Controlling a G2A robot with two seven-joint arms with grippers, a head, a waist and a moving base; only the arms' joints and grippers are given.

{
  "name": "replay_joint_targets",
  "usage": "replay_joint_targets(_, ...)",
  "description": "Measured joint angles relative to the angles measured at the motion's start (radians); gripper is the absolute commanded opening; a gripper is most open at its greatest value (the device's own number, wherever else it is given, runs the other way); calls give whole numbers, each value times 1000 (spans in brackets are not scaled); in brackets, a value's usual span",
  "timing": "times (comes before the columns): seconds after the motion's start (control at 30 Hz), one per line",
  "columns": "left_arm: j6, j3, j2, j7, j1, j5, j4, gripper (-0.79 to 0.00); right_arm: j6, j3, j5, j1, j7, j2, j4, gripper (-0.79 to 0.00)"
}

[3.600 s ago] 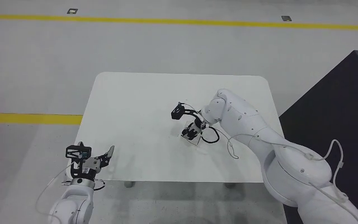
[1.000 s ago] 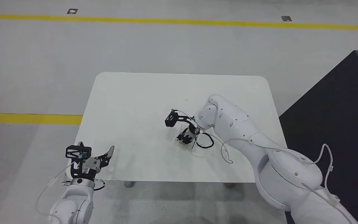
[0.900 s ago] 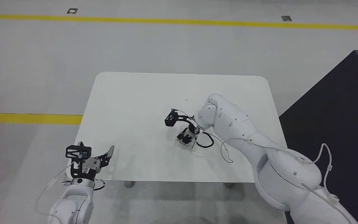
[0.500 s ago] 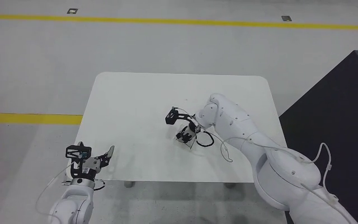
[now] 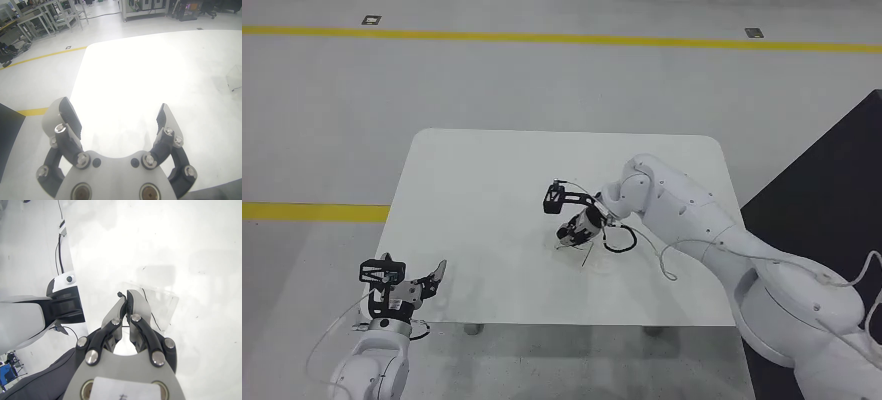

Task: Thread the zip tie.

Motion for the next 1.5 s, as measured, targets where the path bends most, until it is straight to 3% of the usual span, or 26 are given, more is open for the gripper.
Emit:
replay_joint_targets(0.17, 0, 0, 0, 0, 0, 0, 0, 0, 8, 0, 54, -1, 8, 97, -180, -785)
replay_joint_targets(0.57, 0, 0, 0, 0, 0, 0, 0, 0, -8, 15, 43, -20, -31, 102, -184, -785)
replay_joint_targets(0.77, 0, 0, 0, 0, 0, 0, 0, 0, -140, 22, 120, -38, -142, 160, -199, -785)
replay_joint_targets(1.07, 0, 0, 0, 0, 0, 0, 0, 0, -140, 0, 368, -62, -140, 276, -446, -785)
replay_joint_targets(1.3, 0, 0, 0, 0, 0, 0, 0, 0, -139, 0, 363, -62, -140, 278, -447, -785)
replay_joint_targets(1.5, 0, 0, 0, 0, 0, 0, 0, 0, 61, 46, 214, -79, -210, 290, -460, -785)
